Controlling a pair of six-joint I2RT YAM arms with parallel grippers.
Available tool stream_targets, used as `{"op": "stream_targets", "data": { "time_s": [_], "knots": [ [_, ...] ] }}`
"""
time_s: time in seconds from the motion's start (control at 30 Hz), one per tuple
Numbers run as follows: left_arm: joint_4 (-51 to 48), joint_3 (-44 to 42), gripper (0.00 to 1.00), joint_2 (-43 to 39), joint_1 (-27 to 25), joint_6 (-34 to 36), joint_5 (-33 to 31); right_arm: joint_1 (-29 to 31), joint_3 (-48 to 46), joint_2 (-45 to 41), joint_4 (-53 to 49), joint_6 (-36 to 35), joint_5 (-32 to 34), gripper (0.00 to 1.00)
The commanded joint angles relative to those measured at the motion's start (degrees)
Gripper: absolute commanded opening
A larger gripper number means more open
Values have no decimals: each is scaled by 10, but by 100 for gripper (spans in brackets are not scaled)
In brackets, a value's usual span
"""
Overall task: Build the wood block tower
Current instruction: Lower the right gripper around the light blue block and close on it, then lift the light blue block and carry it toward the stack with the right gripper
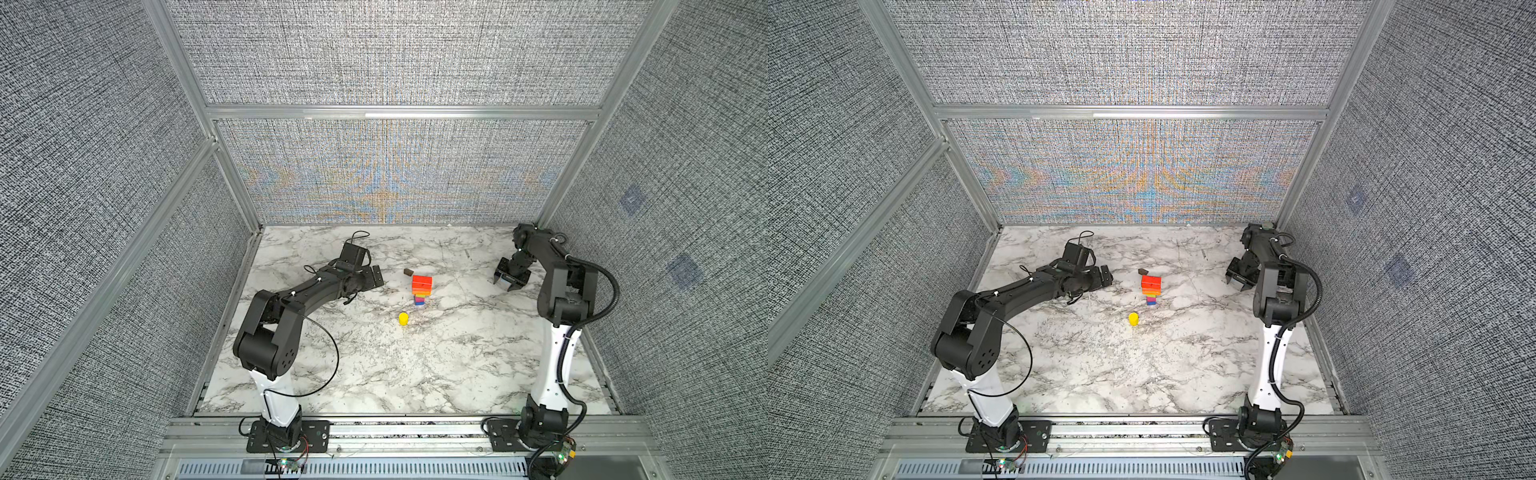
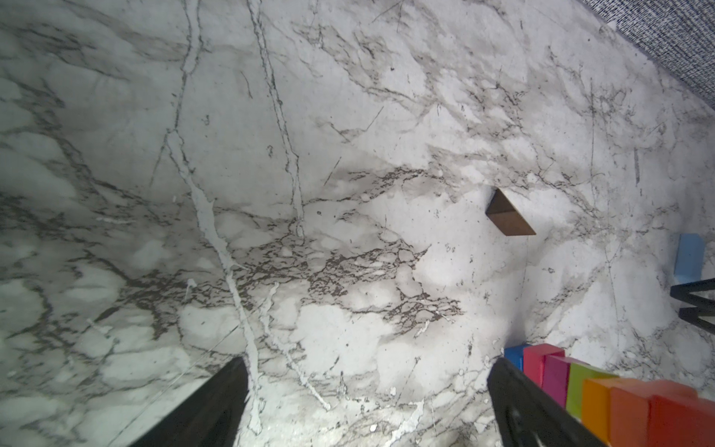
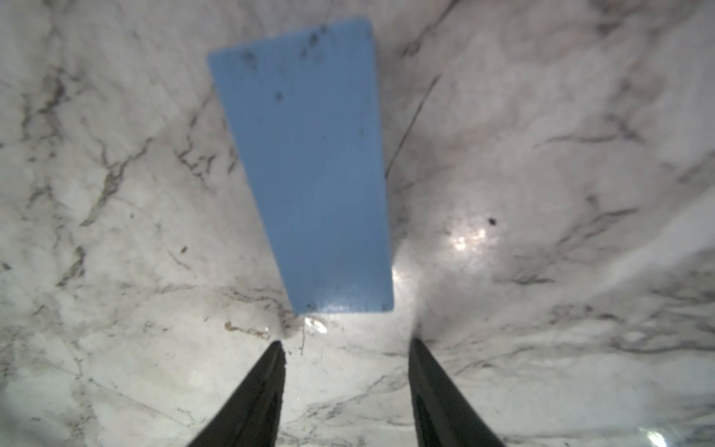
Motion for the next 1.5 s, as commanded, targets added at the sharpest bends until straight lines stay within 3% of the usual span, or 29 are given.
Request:
{"op": "stream_targets", "data": {
  "time_s": [0.0, 0.13, 0.23, 0.47, 0.7, 0.93, 1.17, 1.3, 1.47],
  "knots": [
    [14, -8, 98, -11, 1, -3, -3, 9, -107, -68, 164, 49, 19, 61],
    [28, -18, 98, -14, 2, -9, -2, 12, -293, -164, 386, 146, -15, 69],
    [33, -20, 98, -12, 3, -12, 5, 13, -376, -182, 521, 230, -16, 71],
    [40, -29, 98, -16, 5, -10, 4, 14, -438, -195, 638, 302, 64, 74],
    [47, -30, 98, -9, 8, -11, 13, 12, -481, -213, 666, 362, 120, 74],
    [49, -26, 98, 0, 8, -12, 22, 8, -475, -215, 644, 355, 131, 74],
    [49, -25, 98, 5, 10, -12, 21, 5, -451, -144, 726, 361, 14, 68],
    [48, -24, 99, 8, 11, -12, 22, 6, -454, -127, 765, 383, 4, 67],
    [49, -21, 98, 15, 13, -12, 26, 9, -416, -100, 728, 385, -11, 65]
  ]
}}
